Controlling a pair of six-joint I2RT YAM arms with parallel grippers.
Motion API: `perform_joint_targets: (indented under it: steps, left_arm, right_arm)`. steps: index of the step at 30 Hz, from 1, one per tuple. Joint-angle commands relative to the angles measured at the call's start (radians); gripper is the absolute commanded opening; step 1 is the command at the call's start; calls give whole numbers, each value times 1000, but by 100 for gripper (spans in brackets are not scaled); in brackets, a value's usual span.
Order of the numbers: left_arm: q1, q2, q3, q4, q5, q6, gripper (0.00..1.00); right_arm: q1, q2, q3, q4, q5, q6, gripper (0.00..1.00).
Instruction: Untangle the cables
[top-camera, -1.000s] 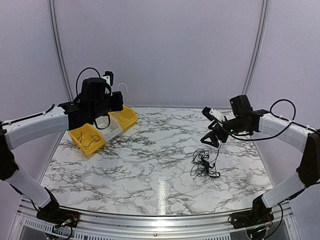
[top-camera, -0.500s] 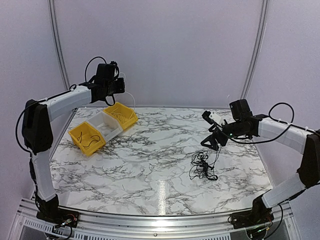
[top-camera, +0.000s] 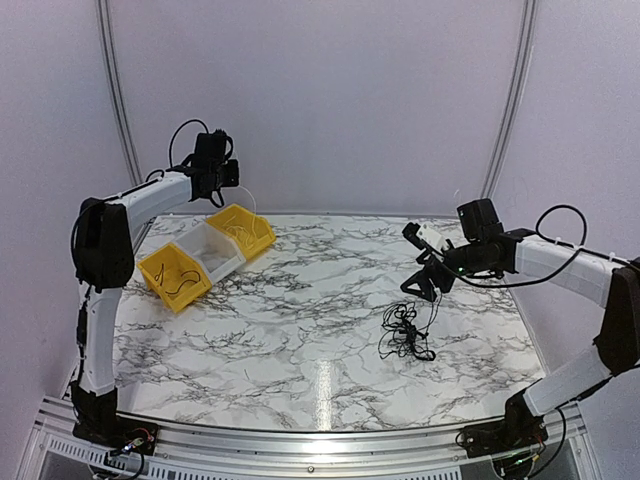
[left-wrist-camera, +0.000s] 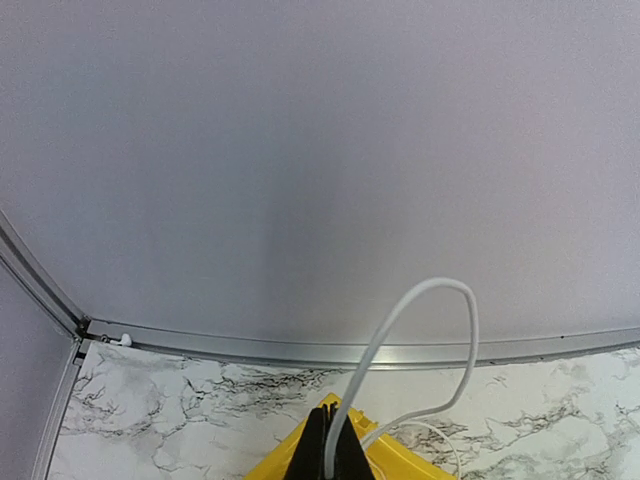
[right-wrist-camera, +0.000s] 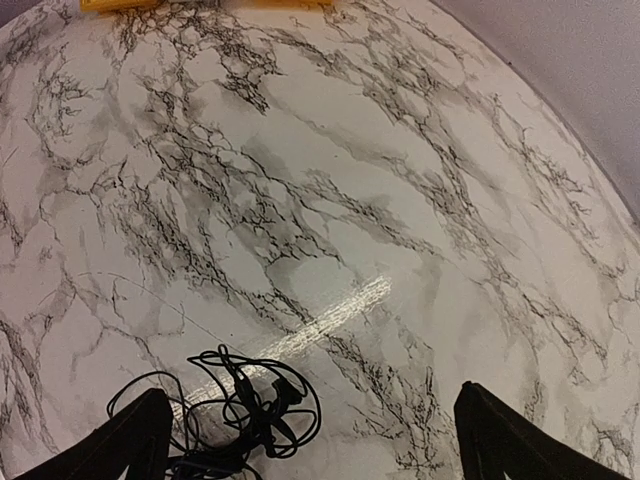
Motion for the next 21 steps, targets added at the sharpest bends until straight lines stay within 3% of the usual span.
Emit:
perform_joint_targets:
  steps: [1,10,21]
  left_arm:
    - [25,15,3,-14,-21,29,0]
    - [27,14,-91,-13,32,20,0]
    - [-10,97,-87,-16,176,-35,0]
  right_arm:
    - [16,16,9,12,16,-14,98]
    - [34,35,11,10,30,-19,98]
    - [53,50,13,6,42,-26,99]
